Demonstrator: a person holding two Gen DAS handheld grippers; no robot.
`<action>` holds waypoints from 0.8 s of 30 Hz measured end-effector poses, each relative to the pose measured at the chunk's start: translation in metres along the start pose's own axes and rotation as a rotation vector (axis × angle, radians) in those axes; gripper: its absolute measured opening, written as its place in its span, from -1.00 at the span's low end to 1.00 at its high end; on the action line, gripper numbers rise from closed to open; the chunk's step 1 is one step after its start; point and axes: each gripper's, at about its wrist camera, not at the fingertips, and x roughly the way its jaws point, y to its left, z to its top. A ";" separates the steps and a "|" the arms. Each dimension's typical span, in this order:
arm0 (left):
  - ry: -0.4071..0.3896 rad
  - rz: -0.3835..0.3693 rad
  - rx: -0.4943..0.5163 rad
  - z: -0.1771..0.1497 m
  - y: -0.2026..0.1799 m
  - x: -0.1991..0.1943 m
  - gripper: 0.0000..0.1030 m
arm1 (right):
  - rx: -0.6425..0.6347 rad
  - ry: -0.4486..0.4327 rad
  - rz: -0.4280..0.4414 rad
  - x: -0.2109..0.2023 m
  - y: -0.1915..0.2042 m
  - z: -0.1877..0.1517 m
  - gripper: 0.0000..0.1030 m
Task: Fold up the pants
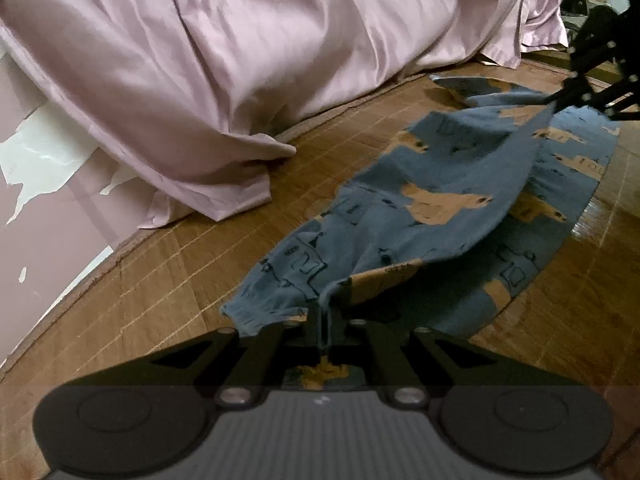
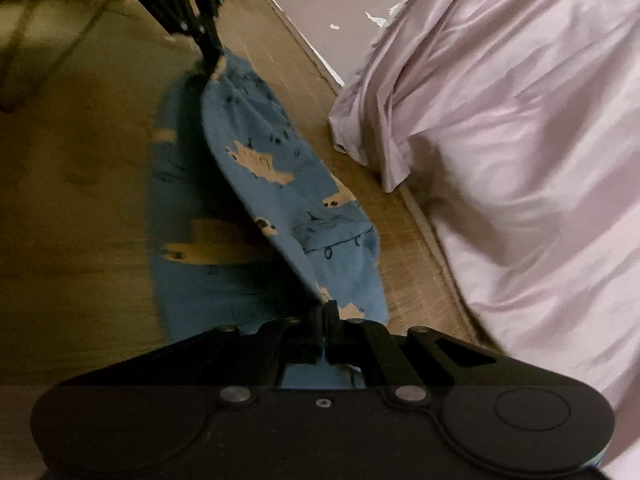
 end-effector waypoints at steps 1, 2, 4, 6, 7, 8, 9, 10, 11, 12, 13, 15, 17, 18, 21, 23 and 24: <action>0.004 -0.007 0.003 -0.001 0.000 0.000 -0.95 | -0.008 0.009 0.011 -0.007 0.005 -0.001 -1.00; 0.013 -0.016 0.004 -0.002 -0.001 0.000 -0.95 | -0.018 0.021 0.020 -0.011 0.011 -0.002 -1.00; 0.034 -0.033 0.011 -0.006 -0.003 0.004 -0.95 | -0.028 0.049 0.044 -0.012 0.023 -0.007 -1.00; 0.049 -0.043 0.029 -0.010 -0.008 0.008 -0.95 | -0.011 0.075 0.076 -0.007 0.031 -0.011 -1.00; 0.057 -0.046 0.039 -0.012 -0.011 0.009 -0.95 | -0.010 0.081 0.087 -0.006 0.035 -0.012 -1.00; 0.066 -0.052 0.049 -0.014 -0.013 0.011 -0.95 | -0.017 0.087 0.091 -0.005 0.038 -0.012 -1.00; 0.075 -0.062 0.061 -0.015 -0.014 0.012 -0.95 | -0.025 0.090 0.095 -0.004 0.039 -0.012 -1.00; 0.080 -0.065 0.091 -0.016 -0.017 0.012 -0.95 | -0.026 0.088 0.098 -0.006 0.040 -0.012 -1.00; 0.084 -0.066 0.112 -0.017 -0.020 0.012 -0.95 | -0.022 0.087 0.102 -0.007 0.039 -0.011 -1.00; 0.090 -0.072 0.125 -0.017 -0.020 0.013 -0.95 | -0.018 0.089 0.108 -0.008 0.037 -0.012 -1.00; 0.098 -0.079 0.141 -0.016 -0.021 0.013 -0.95 | -0.015 0.090 0.115 -0.009 0.037 -0.012 -1.00; 0.113 -0.090 0.157 -0.016 -0.021 0.015 -0.95 | -0.016 0.096 0.121 -0.006 0.037 -0.015 -1.00; 0.133 -0.113 0.163 -0.013 -0.017 0.018 -0.91 | -0.021 0.138 0.144 0.002 0.040 -0.019 -0.75; 0.144 -0.123 0.153 -0.011 -0.016 0.016 -0.81 | -0.019 0.146 0.149 0.004 0.042 -0.021 -0.76; 0.156 -0.165 0.064 -0.002 -0.007 0.003 -0.45 | 0.028 0.138 0.170 -0.002 0.035 -0.020 -0.33; 0.137 -0.188 -0.022 0.008 -0.004 -0.007 -0.34 | 0.093 0.124 0.163 -0.011 0.021 -0.020 -0.15; 0.120 -0.194 -0.059 0.014 -0.004 -0.010 -0.32 | 0.124 0.121 0.152 -0.013 0.014 -0.019 -0.10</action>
